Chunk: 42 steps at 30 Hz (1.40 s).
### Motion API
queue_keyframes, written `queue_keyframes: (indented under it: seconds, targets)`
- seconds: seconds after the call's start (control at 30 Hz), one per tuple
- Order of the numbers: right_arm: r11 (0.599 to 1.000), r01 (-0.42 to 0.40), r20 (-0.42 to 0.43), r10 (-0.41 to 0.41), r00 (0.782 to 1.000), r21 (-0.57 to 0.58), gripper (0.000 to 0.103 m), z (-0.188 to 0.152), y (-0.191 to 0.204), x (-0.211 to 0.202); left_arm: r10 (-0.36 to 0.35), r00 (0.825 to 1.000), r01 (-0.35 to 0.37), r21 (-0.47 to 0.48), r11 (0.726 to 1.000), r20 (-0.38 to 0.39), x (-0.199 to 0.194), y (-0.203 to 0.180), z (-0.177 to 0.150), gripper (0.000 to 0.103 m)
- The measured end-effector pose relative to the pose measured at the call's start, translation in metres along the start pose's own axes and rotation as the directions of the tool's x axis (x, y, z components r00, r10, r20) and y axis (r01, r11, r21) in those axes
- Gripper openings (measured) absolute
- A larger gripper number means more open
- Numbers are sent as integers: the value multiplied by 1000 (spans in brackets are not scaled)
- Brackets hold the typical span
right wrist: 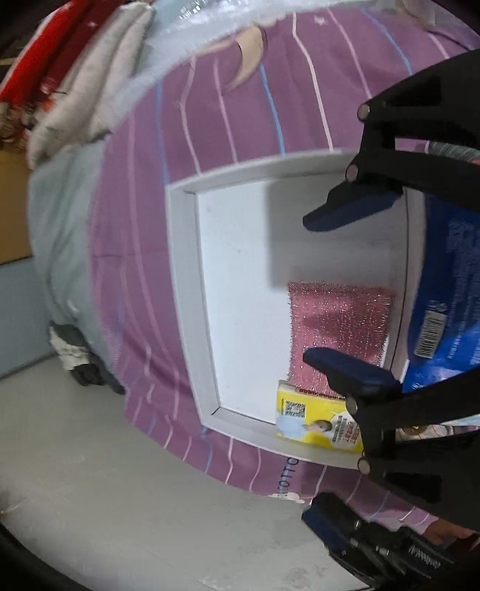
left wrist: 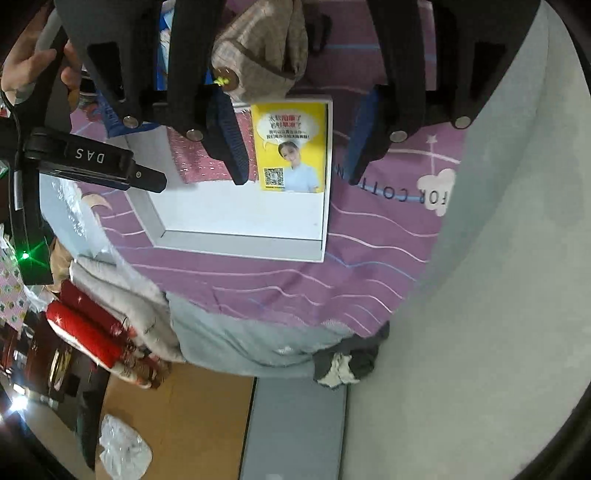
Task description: Organize soft objects
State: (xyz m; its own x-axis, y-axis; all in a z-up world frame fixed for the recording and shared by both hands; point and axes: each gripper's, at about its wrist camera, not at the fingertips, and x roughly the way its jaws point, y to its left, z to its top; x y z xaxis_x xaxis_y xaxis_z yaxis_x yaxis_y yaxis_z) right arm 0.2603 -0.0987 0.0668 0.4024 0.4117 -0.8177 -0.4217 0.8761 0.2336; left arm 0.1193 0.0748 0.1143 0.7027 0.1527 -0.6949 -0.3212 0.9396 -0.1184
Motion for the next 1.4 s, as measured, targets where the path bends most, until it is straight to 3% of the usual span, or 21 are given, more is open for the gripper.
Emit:
queue_keyframes:
  seconds: [0.1,0.27,0.37,0.5,0.63,0.73,0.83,1.0,1.2,1.4]
  targets:
    - [1000,-24,20,24,1000,-20,67,-4,7,-22,-36,999,36,27,999,-15,-12,-6,-6,55]
    - [997,-36,77,41,996,-63,68,-16,23,-55,29,999,-32,114,993,34,-39,-21,-22,55]
    - [998,-34,132,41,990,-50,70,-28,24,-81,5,1000,-8,135,991,25,-50,-27,-31,55]
    - [1000,14,232,-10,973,-15,79,-49,22,-113,-23,1000,23,108,994,1,-58,-32,-44,58]
    - [988,142,303,-153,941,60,80,-78,20,-139,-23,1000,25,102,994,-15,-60,-35,-61,59]
    - [984,117,309,-155,939,138,83,-94,7,-144,-21,999,27,119,992,-47,-60,-36,-71,59]
    - [983,6,267,-56,962,183,83,-103,-12,-139,-44,996,53,120,991,-76,-61,-35,-77,59]
    - [983,-63,165,34,986,173,83,-106,-18,-139,-139,980,149,64,987,-141,-65,-33,-81,59]
    - [977,-52,25,48,999,209,83,-106,-20,-138,-160,969,176,73,982,-188,-68,-50,-90,59]
    - [987,12,-129,9,992,161,83,-117,-14,-136,-186,940,220,91,971,-287,-66,-71,-102,59]
